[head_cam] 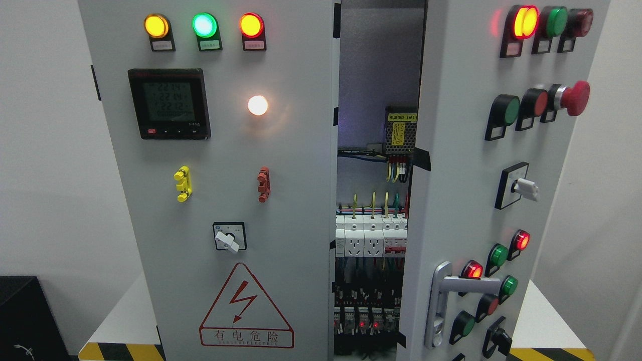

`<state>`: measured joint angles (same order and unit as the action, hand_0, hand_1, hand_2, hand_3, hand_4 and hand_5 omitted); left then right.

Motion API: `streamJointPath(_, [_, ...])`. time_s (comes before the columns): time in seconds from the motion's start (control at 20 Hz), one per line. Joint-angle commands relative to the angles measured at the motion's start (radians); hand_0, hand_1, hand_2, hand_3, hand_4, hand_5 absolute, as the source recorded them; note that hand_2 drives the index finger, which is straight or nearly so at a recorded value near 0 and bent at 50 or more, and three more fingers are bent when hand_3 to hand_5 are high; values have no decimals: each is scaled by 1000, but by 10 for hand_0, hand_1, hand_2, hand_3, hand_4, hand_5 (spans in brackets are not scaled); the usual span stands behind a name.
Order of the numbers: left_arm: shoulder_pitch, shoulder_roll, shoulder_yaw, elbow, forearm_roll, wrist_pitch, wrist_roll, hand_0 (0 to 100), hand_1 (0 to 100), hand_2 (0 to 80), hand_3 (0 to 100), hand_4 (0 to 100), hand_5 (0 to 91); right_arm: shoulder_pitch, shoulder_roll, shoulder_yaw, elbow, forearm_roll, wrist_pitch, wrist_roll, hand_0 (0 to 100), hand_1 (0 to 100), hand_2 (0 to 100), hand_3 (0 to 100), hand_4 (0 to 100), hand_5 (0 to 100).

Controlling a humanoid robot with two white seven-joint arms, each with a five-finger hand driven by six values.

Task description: Open door with both hands

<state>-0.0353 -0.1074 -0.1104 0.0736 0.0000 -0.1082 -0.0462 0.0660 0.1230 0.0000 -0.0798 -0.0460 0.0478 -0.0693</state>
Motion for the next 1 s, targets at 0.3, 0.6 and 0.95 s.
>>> streamJointPath(0.3, [0,0,0,0,-15,-1,0,0,0,0,0,0,0,0,0,20,0,0,0,0,0,0,0,0,0,0])
streamJointPath(0.6, [0,0,0,0,-15,-1,0,0,0,0,0,0,0,0,0,20,0,0,0,0,0,0,0,0,0,0])
streamJointPath(0.95, [17,59,0,-53,-11,-1,-27,0,0,0,0,0,0,0,1,20,0,0,0,0,0,0,0,0,0,0])
